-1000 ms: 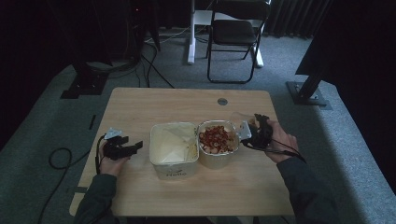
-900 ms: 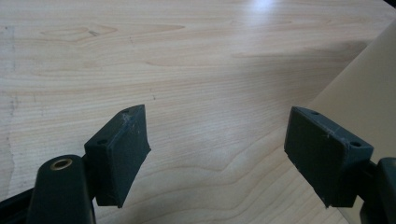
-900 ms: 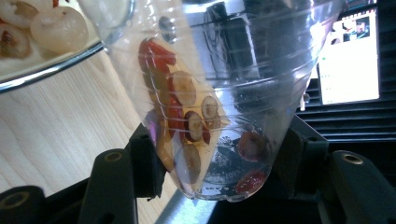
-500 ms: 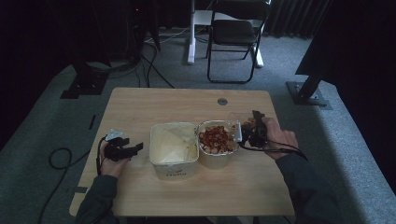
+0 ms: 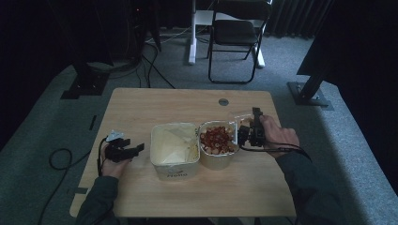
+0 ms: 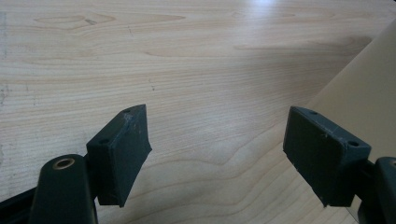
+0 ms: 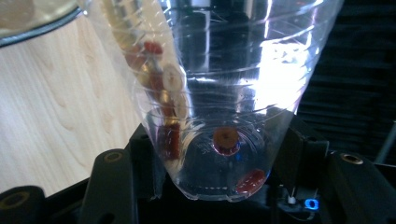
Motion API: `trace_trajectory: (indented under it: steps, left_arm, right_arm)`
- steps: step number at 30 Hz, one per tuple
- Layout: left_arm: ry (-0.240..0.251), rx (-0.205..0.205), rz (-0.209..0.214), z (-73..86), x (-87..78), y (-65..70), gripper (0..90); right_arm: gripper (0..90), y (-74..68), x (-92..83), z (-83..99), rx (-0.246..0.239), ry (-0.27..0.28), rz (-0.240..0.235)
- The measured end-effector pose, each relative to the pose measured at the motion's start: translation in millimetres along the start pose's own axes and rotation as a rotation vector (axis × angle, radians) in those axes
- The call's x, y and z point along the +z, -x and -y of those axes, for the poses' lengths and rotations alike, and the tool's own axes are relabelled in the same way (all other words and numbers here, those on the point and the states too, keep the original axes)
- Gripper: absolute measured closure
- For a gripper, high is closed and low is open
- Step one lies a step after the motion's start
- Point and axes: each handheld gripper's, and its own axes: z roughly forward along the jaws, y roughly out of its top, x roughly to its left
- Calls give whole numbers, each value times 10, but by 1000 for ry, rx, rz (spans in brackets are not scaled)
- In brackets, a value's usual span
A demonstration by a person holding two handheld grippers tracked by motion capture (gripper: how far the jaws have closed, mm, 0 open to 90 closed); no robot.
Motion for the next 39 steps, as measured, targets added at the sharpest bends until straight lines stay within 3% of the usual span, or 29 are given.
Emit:
trace_trajectory:
  steps: [10, 21, 28, 31, 39]
  left_arm:
    - [-1, 1, -1, 10, 10, 1, 229]
    - [-2, 1, -1, 18, 14, 5, 229]
    - [-2, 0, 0, 19, 16, 5, 229]
    - [-3, 1, 1, 20, 19, 6, 229]
    - [-3, -1, 1, 22, 19, 5, 229]
  right_arm:
    - [428, -6, -64, -62, -102, -13, 91]
    - [428, -46, -130, -134, -181, -10, 164]
    - [428, -47, -125, -127, -200, -11, 175]
    - [429, -30, -146, -133, -164, 4, 164]
    - [430, -24, -154, -145, -157, 7, 156]
